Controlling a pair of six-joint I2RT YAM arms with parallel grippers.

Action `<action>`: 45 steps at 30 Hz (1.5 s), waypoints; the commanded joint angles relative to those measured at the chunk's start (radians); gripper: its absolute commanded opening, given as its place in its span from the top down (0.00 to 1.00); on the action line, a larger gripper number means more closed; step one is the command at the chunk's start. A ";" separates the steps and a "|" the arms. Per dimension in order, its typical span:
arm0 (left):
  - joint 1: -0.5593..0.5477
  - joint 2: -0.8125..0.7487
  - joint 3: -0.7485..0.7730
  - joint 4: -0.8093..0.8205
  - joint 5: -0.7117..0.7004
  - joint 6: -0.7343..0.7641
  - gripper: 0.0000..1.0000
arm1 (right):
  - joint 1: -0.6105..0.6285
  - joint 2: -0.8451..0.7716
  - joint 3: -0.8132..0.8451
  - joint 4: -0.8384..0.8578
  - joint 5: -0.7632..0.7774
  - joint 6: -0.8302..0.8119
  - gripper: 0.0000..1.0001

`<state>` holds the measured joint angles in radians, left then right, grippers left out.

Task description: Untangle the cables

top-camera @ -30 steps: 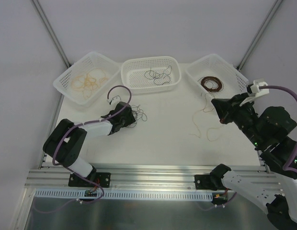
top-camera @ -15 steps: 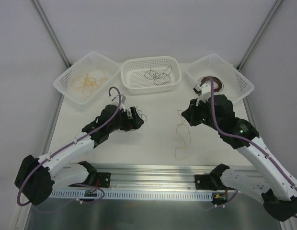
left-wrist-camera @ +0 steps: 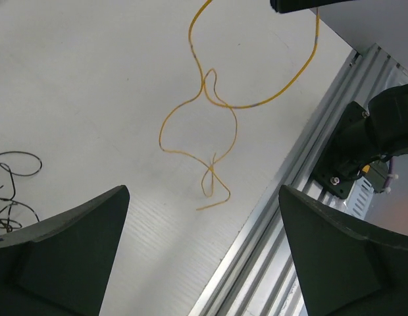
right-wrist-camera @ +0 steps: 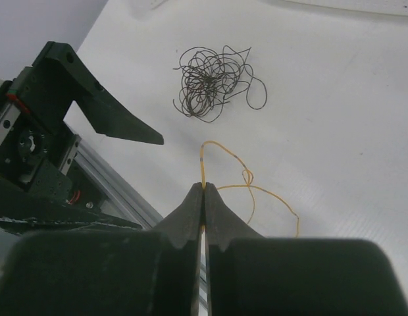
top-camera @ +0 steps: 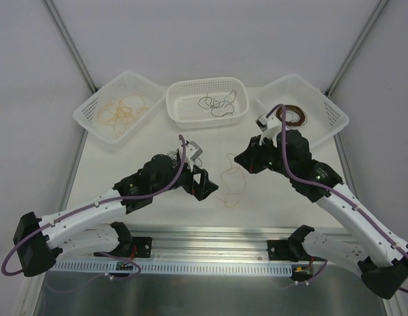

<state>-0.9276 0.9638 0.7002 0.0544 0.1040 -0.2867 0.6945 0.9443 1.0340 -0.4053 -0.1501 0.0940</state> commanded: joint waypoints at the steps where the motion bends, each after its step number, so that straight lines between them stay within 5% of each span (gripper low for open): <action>1: -0.033 0.038 0.041 0.145 -0.007 0.096 0.01 | 0.019 -0.007 -0.006 0.100 -0.049 0.058 0.99; 9: -0.077 0.165 0.050 0.330 -0.050 0.146 0.01 | 0.051 -0.021 -0.048 0.201 -0.103 0.099 0.99; 15: -0.082 0.219 0.051 0.401 -0.090 0.136 0.15 | 0.069 -0.035 -0.068 0.227 -0.106 0.113 0.99; 19: -0.082 0.233 0.059 0.418 -0.089 0.130 0.43 | 0.073 -0.052 -0.083 0.230 -0.092 0.113 0.99; 23: -0.082 0.227 0.056 0.421 -0.092 0.130 0.84 | 0.073 -0.070 -0.092 0.212 -0.066 0.098 0.99; 26: -0.082 0.219 0.053 0.420 -0.099 0.130 1.00 | 0.071 -0.078 -0.100 0.200 -0.055 0.092 0.99; 38: -0.082 0.204 0.045 0.432 -0.105 0.124 0.97 | 0.071 -0.125 -0.115 0.177 -0.017 0.079 0.99; 40: -0.082 0.204 0.025 0.467 -0.051 0.136 0.80 | 0.073 -0.128 -0.117 0.177 -0.006 0.081 0.99; 41: -0.082 0.205 0.018 0.475 -0.043 0.141 0.56 | 0.073 -0.133 -0.117 0.177 0.000 0.081 0.99; 45: -0.082 0.188 -0.048 0.502 -0.039 0.164 0.20 | 0.072 -0.145 -0.115 0.163 0.021 0.075 0.99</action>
<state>-1.0019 1.1851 0.6945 0.4770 0.0288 -0.1463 0.7620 0.8249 0.9188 -0.2512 -0.1596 0.1810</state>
